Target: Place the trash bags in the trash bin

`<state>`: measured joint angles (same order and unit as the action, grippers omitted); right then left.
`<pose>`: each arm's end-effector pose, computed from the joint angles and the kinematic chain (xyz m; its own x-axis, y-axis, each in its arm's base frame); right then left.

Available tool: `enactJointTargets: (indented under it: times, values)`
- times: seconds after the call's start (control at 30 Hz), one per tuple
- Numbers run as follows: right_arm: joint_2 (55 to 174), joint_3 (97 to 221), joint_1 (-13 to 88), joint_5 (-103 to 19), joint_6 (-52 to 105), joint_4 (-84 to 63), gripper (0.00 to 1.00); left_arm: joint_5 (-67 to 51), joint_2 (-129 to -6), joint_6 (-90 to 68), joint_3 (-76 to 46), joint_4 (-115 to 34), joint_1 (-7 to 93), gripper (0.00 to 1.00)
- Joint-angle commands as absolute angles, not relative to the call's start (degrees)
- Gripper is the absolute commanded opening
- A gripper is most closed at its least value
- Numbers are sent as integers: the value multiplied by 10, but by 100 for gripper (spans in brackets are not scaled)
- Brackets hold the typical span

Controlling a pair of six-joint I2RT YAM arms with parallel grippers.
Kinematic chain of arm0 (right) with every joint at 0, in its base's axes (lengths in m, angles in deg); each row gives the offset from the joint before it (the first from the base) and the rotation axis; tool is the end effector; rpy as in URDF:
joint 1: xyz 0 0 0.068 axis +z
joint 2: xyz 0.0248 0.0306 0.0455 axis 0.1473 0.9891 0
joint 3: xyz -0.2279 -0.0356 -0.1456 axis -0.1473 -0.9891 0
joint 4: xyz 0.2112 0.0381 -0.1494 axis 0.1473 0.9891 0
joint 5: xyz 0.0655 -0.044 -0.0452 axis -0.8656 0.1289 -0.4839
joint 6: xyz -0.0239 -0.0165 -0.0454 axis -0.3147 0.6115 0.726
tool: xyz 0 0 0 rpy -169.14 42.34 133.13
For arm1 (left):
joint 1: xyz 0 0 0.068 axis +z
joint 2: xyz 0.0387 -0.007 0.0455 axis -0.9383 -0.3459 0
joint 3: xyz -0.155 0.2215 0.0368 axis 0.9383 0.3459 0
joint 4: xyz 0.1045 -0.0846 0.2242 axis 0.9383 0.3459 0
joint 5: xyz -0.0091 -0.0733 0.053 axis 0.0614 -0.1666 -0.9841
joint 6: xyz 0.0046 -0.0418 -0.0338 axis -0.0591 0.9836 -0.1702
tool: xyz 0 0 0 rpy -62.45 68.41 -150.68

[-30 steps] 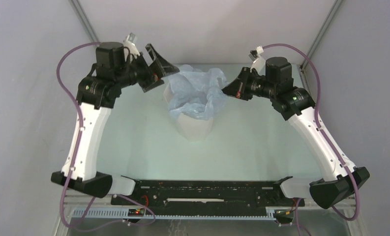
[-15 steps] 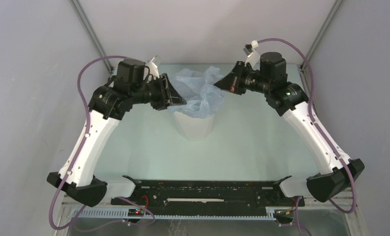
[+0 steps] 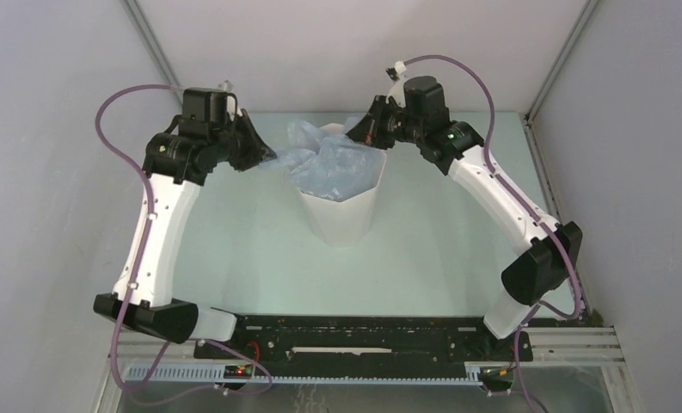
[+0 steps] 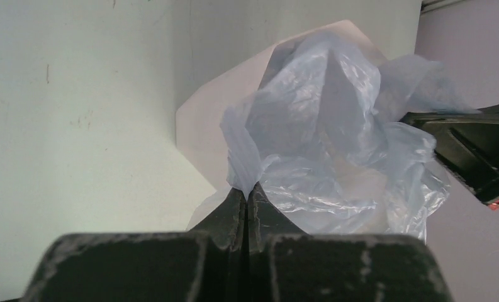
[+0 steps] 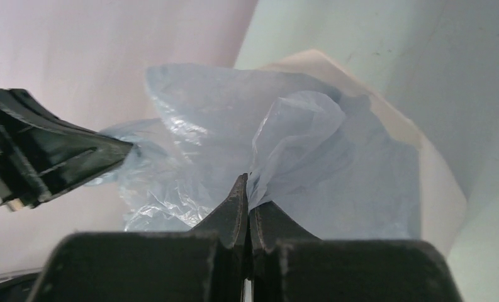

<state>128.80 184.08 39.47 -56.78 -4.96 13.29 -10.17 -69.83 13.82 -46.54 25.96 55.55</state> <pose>0.3220 0.2096 0.4234 -0.7109 0.2432 -0.6599 -0.4423 0.5750 0.6883 0.2357 -0.0638 0.4630 -0.6862 -0.4301 -0.5866 -0.0949 0.8525 -0.5141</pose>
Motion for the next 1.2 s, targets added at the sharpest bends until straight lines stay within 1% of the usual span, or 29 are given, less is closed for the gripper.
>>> enactJointTargets:
  times: [0.0,0.1,0.2,0.33,0.47,0.53,0.6,0.73,0.83,0.9,0.93,0.97,1.03,1.07,1.1,1.13,1.17]
  values:
    - [1287,1845,395,-538,12,169,0,-77,-715,114,-459,211,548,0]
    - [1248,1827,384,-540,44,207,0,-93,-698,98,-446,207,543,0]
    - [1194,1806,359,-555,49,240,0,-155,-669,82,-451,218,543,0]
    - [1125,1748,296,-605,47,257,0,-245,-642,62,-434,228,547,0]
    - [1083,1682,230,-673,47,256,0,-258,-648,67,-411,252,567,0]
    - [1076,1677,228,-700,41,256,0,-238,-643,76,-397,248,575,0]
    - [1076,1677,247,-711,12,237,0,-216,-637,87,-398,243,576,0]
    - [1082,1677,282,-701,-61,191,0,-177,-630,110,-416,237,576,2]
    - [1077,1666,282,-703,-90,176,1,-190,-617,109,-407,242,576,4]
    - [1074,1663,278,-696,-70,202,1,-217,-604,103,-387,246,576,5]
    - [1074,1660,274,-694,-60,218,1,-229,-595,98,-376,246,578,7]
    - [1075,1657,268,-696,-55,231,3,-234,-589,97,-368,247,581,12]
    - [1078,1653,261,-715,-58,244,9,-210,-586,102,-369,254,592,26]
    - [1076,1655,262,-723,-64,243,15,-189,-587,109,-373,254,595,30]
    - [1072,1658,265,-725,-71,239,26,-163,-586,119,-375,250,596,35]
    - [1063,1662,270,-718,-80,236,35,-137,-583,135,-374,244,596,41]
    - [1053,1666,272,-705,-90,236,45,-121,-579,148,-373,240,596,49]
